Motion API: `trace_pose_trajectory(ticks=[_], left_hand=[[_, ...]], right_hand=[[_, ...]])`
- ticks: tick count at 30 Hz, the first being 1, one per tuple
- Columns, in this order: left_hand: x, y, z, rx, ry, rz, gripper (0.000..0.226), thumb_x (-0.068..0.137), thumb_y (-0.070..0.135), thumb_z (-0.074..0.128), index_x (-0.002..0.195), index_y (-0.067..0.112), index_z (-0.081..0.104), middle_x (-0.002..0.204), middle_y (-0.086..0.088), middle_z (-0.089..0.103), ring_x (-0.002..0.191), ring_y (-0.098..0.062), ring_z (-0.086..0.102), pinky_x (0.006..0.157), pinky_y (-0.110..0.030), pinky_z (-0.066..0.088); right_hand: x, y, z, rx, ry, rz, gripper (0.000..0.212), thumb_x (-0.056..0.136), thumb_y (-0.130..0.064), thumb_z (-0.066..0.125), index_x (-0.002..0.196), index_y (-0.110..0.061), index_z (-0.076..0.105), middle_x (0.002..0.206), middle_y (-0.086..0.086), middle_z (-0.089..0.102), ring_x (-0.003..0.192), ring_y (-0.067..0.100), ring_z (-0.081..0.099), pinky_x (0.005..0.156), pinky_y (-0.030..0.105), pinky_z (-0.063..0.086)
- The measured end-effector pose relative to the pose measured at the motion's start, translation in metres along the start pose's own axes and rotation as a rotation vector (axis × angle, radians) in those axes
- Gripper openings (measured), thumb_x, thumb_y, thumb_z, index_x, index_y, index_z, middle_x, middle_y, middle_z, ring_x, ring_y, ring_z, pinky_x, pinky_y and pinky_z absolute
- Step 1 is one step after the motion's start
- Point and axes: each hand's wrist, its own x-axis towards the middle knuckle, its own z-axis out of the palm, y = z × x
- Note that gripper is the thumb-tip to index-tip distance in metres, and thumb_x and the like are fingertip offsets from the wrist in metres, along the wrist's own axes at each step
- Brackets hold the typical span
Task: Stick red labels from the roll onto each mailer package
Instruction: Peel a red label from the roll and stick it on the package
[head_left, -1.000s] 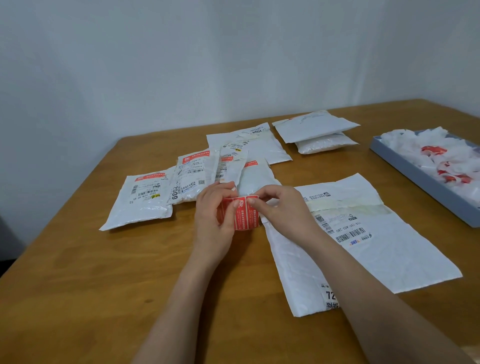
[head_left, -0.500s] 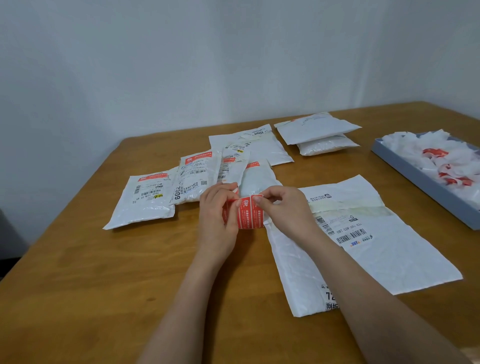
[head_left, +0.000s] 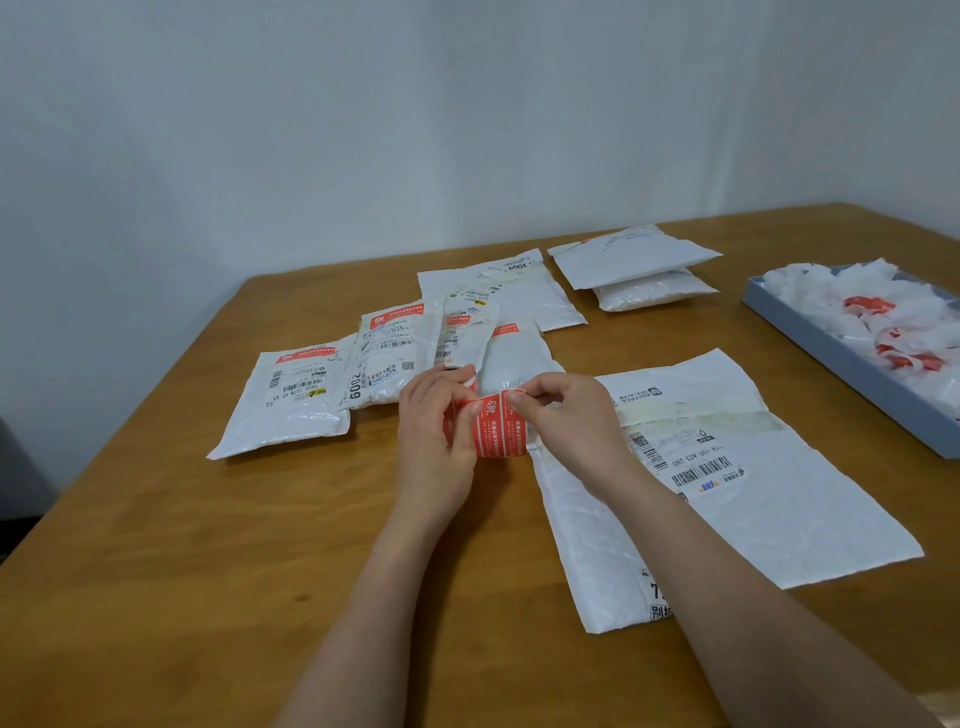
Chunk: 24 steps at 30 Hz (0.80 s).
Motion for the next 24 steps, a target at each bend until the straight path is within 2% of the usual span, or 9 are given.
trace_pose_trajectory(ticks=[3, 6, 10, 12, 15, 18, 21, 24], left_hand=[[0.000, 0.000, 0.000, -0.007, 0.009, 0.004, 0.005, 0.087, 0.014, 0.056, 0.085, 0.012, 0.061, 0.113, 0.010, 0.060, 0.117, -0.019, 0.050, 0.099, -0.008, 0.027], [0.000, 0.002, -0.001, -0.057, 0.026, -0.014, 0.008, 0.087, 0.013, 0.055, 0.084, 0.020, 0.054, 0.110, 0.021, 0.057, 0.116, -0.017, 0.051, 0.098, -0.011, 0.031], [-0.001, 0.002, -0.002, -0.096, 0.034, -0.026, 0.008, 0.089, 0.016, 0.055, 0.087, 0.024, 0.055, 0.110, 0.027, 0.054, 0.117, -0.014, 0.051, 0.097, -0.011, 0.033], [-0.001, 0.000, -0.002, -0.092, 0.028, -0.027, 0.005, 0.090, 0.019, 0.055, 0.092, 0.023, 0.058, 0.111, 0.023, 0.056, 0.118, -0.015, 0.051, 0.098, -0.011, 0.033], [-0.001, -0.003, -0.001, -0.066, 0.017, -0.020, 0.011, 0.091, 0.020, 0.057, 0.099, 0.019, 0.063, 0.114, 0.015, 0.059, 0.120, -0.018, 0.051, 0.099, -0.009, 0.032], [-0.001, -0.004, -0.001, -0.047, 0.012, -0.017, 0.016, 0.091, 0.020, 0.057, 0.103, 0.016, 0.065, 0.116, 0.011, 0.060, 0.121, -0.017, 0.050, 0.100, -0.007, 0.029], [-0.001, -0.003, 0.000, -0.035, 0.015, -0.003, 0.016, 0.091, 0.019, 0.056, 0.104, 0.015, 0.066, 0.116, 0.010, 0.061, 0.120, -0.016, 0.050, 0.100, -0.006, 0.027], [-0.001, -0.004, 0.000, -0.029, 0.016, 0.011, 0.014, 0.091, 0.016, 0.057, 0.102, 0.013, 0.065, 0.116, 0.007, 0.063, 0.120, -0.018, 0.051, 0.101, -0.007, 0.028]], right_hand=[[0.001, 0.001, 0.000, 0.005, 0.011, 0.012, 0.015, 0.088, -0.026, 0.068, 0.091, -0.012, 0.072, 0.081, -0.007, 0.062, 0.075, 0.006, 0.059, 0.069, 0.016, 0.047], [0.002, 0.003, -0.002, 0.037, 0.044, 0.046, 0.016, 0.089, -0.027, 0.067, 0.091, -0.012, 0.072, 0.082, -0.005, 0.065, 0.080, 0.009, 0.062, 0.072, 0.022, 0.050], [0.001, 0.003, -0.006, -0.027, 0.006, -0.032, 0.022, 0.090, -0.031, 0.065, 0.098, -0.013, 0.073, 0.081, -0.014, 0.062, 0.076, 0.000, 0.058, 0.067, 0.011, 0.044], [0.000, 0.002, -0.007, -0.043, -0.031, -0.050, 0.023, 0.089, -0.034, 0.065, 0.103, -0.017, 0.071, 0.085, -0.015, 0.060, 0.076, -0.003, 0.057, 0.065, 0.009, 0.043], [0.000, 0.002, -0.011, -0.054, -0.089, -0.028, 0.023, 0.086, -0.037, 0.069, 0.105, -0.023, 0.067, 0.087, -0.013, 0.062, 0.079, 0.000, 0.059, 0.066, 0.013, 0.046], [0.000, 0.003, -0.012, -0.092, -0.106, -0.030, 0.025, 0.085, -0.030, 0.071, 0.106, -0.017, 0.069, 0.095, -0.004, 0.067, 0.085, 0.006, 0.062, 0.069, 0.014, 0.048], [-0.001, 0.004, -0.011, -0.224, -0.108, -0.079, 0.019, 0.088, -0.025, 0.069, 0.102, -0.012, 0.071, 0.097, -0.002, 0.068, 0.081, 0.004, 0.059, 0.065, 0.006, 0.039], [0.000, 0.006, -0.009, -0.307, -0.096, -0.101, 0.017, 0.091, -0.026, 0.065, 0.100, -0.013, 0.070, 0.098, -0.001, 0.068, 0.080, 0.004, 0.056, 0.061, 0.004, 0.034]])
